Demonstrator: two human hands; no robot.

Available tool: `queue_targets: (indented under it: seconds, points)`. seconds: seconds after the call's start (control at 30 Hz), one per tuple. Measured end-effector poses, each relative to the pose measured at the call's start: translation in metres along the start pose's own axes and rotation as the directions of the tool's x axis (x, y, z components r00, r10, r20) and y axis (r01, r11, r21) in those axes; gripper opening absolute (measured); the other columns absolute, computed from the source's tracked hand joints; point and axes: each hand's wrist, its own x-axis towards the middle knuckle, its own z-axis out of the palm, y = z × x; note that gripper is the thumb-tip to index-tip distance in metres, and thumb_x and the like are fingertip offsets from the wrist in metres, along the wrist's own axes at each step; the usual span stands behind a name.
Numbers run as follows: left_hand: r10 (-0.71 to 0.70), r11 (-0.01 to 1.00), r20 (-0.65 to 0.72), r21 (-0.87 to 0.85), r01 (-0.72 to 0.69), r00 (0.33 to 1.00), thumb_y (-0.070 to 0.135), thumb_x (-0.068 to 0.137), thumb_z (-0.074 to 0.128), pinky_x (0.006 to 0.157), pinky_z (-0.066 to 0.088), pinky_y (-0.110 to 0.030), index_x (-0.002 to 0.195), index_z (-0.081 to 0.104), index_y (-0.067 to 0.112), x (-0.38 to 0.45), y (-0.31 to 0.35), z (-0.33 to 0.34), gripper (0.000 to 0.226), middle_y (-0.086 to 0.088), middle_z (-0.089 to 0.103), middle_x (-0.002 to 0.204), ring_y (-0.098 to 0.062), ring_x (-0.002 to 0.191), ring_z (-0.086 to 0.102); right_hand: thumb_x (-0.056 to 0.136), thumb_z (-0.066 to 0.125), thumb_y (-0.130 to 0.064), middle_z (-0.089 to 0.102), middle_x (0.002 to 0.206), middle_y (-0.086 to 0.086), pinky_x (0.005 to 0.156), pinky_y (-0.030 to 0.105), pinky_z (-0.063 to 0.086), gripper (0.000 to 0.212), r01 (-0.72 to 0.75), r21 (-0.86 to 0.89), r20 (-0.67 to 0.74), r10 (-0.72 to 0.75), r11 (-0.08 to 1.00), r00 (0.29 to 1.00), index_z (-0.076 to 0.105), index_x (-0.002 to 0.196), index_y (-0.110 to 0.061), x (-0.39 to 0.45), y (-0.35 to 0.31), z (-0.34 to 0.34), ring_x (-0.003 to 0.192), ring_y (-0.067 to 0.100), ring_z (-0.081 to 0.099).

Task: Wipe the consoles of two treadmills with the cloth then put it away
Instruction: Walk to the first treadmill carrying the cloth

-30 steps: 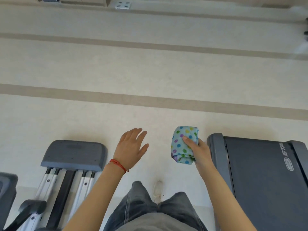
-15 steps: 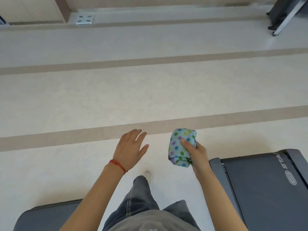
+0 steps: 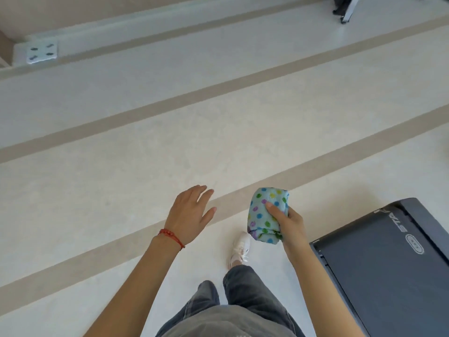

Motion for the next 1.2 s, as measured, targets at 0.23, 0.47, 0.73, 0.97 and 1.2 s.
queue_targets:
  seconds: [0.23, 0.47, 0.73, 0.97, 1.2]
  points:
    - [0.232, 0.973, 0.043, 0.001, -0.232, 0.972, 0.039, 0.095, 0.031, 0.077, 0.053, -0.038, 0.105, 0.068, 0.004, 0.15, 0.025, 0.025, 0.052, -0.013, 0.067, 0.106, -0.03, 0.095, 0.065, 0.081, 0.069, -0.023, 0.07, 0.088, 0.006, 0.056, 0.025, 0.057, 0.012, 0.001, 0.088, -0.129, 0.011, 0.996, 0.992, 0.063, 0.088, -0.014, 0.089, -0.066, -0.039, 0.077, 0.021, 0.069]
    - [0.452, 0.892, 0.131, -0.071, -0.446, 0.883, 0.034, 0.086, 0.039, 0.078, 0.053, -0.038, 0.106, 0.068, 0.003, 0.275, 0.07, 0.049, 0.046, -0.013, 0.066, 0.106, -0.03, 0.095, 0.065, 0.081, 0.069, -0.025, 0.071, 0.09, 0.009, 0.059, 0.028, 0.056, 0.021, 0.007, 0.234, -0.318, 0.07, 0.972, 0.946, 0.063, 0.095, -0.01, 0.134, -0.103, -0.094, 0.078, 0.022, 0.07]
    - [0.709, 0.704, 0.13, -0.161, -0.691, 0.693, 0.032, 0.084, 0.042, 0.077, 0.052, -0.035, 0.104, 0.068, 0.003, 0.429, 0.133, 0.078, 0.044, -0.013, 0.066, 0.104, -0.029, 0.095, 0.065, 0.078, 0.071, -0.025, 0.071, 0.093, 0.013, 0.075, 0.042, 0.058, 0.027, 0.08, 0.395, -0.551, 0.167, 0.915, 0.818, 0.064, 0.097, -0.006, 0.195, -0.138, -0.148, 0.081, 0.028, 0.07]
    - [0.878, 0.477, 0.163, -0.216, -0.852, 0.45, 0.033, 0.084, 0.041, 0.078, 0.052, -0.034, 0.102, 0.068, 0.004, 0.546, 0.196, 0.099, 0.043, -0.012, 0.066, 0.103, -0.027, 0.096, 0.063, 0.076, 0.073, -0.028, 0.072, 0.094, 0.013, 0.078, 0.045, 0.057, 0.027, 0.188, 0.535, -0.673, 0.28, 0.824, 0.685, 0.064, 0.094, -0.01, 0.242, -0.173, -0.183, 0.083, 0.028, 0.07]
    - [0.953, 0.29, 0.174, -0.297, -0.91, 0.247, 0.035, 0.084, 0.041, 0.084, 0.046, -0.035, 0.104, 0.067, 0.004, 0.596, 0.286, 0.129, 0.045, -0.012, 0.066, 0.103, -0.027, 0.097, 0.062, 0.076, 0.073, -0.031, 0.071, 0.096, 0.014, 0.079, 0.05, 0.056, 0.032, 0.291, 0.589, -0.741, 0.361, 0.754, 0.566, 0.063, 0.099, -0.01, 0.259, -0.186, -0.23, 0.085, 0.029, 0.07]
